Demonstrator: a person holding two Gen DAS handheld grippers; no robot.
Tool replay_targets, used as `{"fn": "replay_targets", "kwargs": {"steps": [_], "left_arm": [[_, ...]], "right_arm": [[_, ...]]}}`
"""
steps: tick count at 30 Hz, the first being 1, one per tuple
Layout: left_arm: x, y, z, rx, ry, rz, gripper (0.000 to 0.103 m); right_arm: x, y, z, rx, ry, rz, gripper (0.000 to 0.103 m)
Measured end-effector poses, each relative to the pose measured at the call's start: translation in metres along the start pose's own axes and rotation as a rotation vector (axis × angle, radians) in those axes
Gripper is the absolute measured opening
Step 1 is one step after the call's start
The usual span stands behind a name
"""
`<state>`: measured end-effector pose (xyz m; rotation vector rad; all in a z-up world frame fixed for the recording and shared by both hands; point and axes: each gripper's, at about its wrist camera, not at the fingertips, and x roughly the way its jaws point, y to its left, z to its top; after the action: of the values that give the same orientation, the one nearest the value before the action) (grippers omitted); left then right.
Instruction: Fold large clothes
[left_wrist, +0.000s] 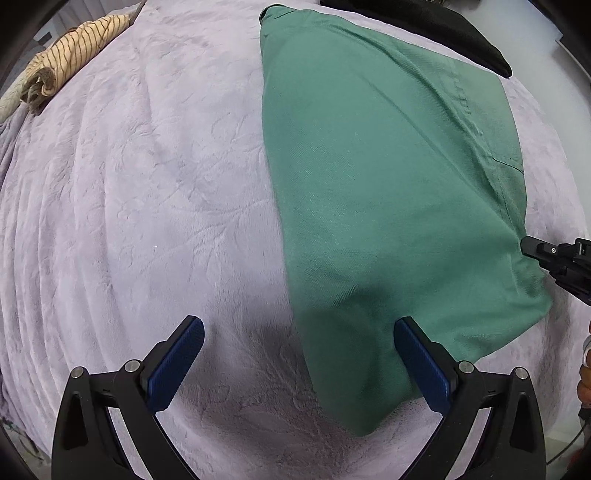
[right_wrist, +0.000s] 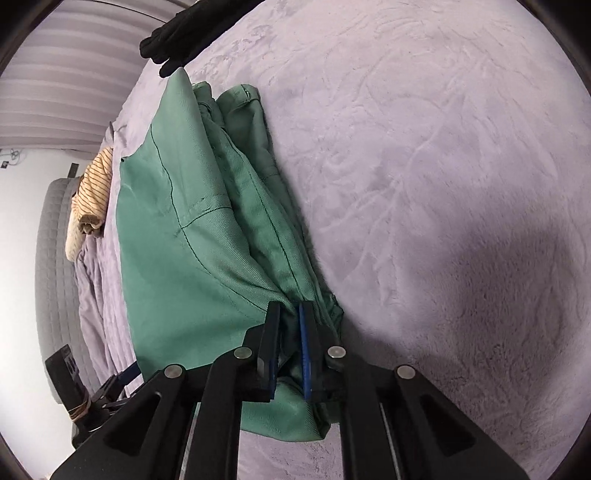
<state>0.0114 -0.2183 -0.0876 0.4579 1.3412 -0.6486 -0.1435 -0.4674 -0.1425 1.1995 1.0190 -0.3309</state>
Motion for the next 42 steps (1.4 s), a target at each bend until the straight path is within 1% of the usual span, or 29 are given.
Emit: {"fn": "replay_targets", "kwargs": {"steps": [2,4,5,7,8,9,10,11,12,14,15,17,18,22,24,28,30,33,34,35,36,37,38,39,42], "left_arm": [[0.001,-0.005,0.000,-0.005,0.004,0.007,0.103],[0.003,-0.012,0.001,-0.008,0.005,0.015,0.103],[0.004,-0.013,0.002,-0.010,0.006,0.018,0.103],[0.005,-0.019,0.002,-0.013,0.010,0.022,0.103],[0.006,-0.021,0.003,-0.014,0.012,0.024,0.103],[0.007,-0.023,0.004,-0.015,0.015,0.026,0.103],[0.008,-0.026,0.005,-0.014,0.018,0.029,0.103],[0.008,-0.029,0.006,-0.012,0.020,0.031,0.103],[0.008,-0.030,0.006,-0.009,0.022,0.031,0.103],[0.005,-0.028,0.005,-0.004,0.024,0.027,0.103],[0.006,-0.028,0.005,-0.004,0.027,0.021,0.103],[0.007,-0.029,0.007,-0.007,0.031,0.011,0.103],[0.009,-0.031,0.009,-0.012,0.033,0.006,0.103],[0.014,-0.032,0.014,-0.023,0.044,-0.011,0.103],[0.020,-0.027,0.019,-0.017,0.048,-0.019,0.103],[0.028,-0.030,0.023,-0.018,0.067,-0.039,0.103],[0.028,-0.033,0.026,-0.016,0.074,-0.038,0.103],[0.027,-0.040,0.031,0.000,0.076,-0.037,0.103],[0.027,-0.040,0.032,0.003,0.076,-0.041,0.103],[0.027,-0.041,0.033,0.004,0.078,-0.046,0.103],[0.032,-0.031,0.042,0.003,0.081,-0.050,0.103],[0.033,-0.030,0.042,0.001,0.083,-0.054,0.103],[0.034,-0.030,0.043,0.000,0.084,-0.057,0.103],[0.035,-0.029,0.044,0.000,0.083,-0.059,0.103],[0.041,-0.023,0.044,0.003,0.082,-0.062,0.103]], "right_arm": [[-0.005,-0.001,0.002,0.000,0.013,0.007,0.009],[-0.017,0.007,0.001,-0.046,0.002,-0.011,0.017],[-0.026,0.013,0.002,-0.080,-0.016,-0.014,0.017],[-0.041,0.029,0.008,-0.145,-0.054,0.010,0.018],[-0.046,0.037,0.013,-0.171,-0.074,0.027,0.020],[-0.050,0.044,0.019,-0.194,-0.091,0.038,0.028],[-0.050,0.052,0.027,-0.210,-0.100,0.037,0.041],[-0.048,0.058,0.036,-0.219,-0.109,0.031,0.046],[-0.044,0.062,0.045,-0.224,-0.116,0.032,0.048],[-0.032,0.066,0.065,-0.217,-0.123,0.022,0.048],[-0.026,0.067,0.073,-0.203,-0.122,0.016,0.046],[-0.013,0.065,0.088,-0.168,-0.105,0.027,0.017],[-0.006,0.062,0.095,-0.147,-0.091,0.022,0.005],[0.018,0.046,0.111,-0.103,-0.051,-0.001,0.004],[0.030,0.041,0.114,-0.099,-0.029,-0.010,0.004],[0.047,0.036,0.118,-0.112,-0.010,-0.035,0.004],[0.048,0.033,0.118,-0.103,-0.008,-0.035,0.003],[0.037,0.033,0.115,-0.098,-0.012,-0.014,0.004],[0.031,0.032,0.113,-0.102,-0.013,0.002,0.010],[0.025,0.032,0.112,-0.107,-0.011,0.012,0.011],[0.020,0.031,0.110,-0.112,-0.007,0.022,0.020],[0.016,0.029,0.109,-0.112,0.000,0.028,0.046],[0.013,0.026,0.108,-0.110,0.007,0.040,0.062],[0.009,0.022,0.106,-0.109,0.007,0.065,0.081],[0.006,0.018,0.103,-0.113,0.022,0.102,0.081]]}}
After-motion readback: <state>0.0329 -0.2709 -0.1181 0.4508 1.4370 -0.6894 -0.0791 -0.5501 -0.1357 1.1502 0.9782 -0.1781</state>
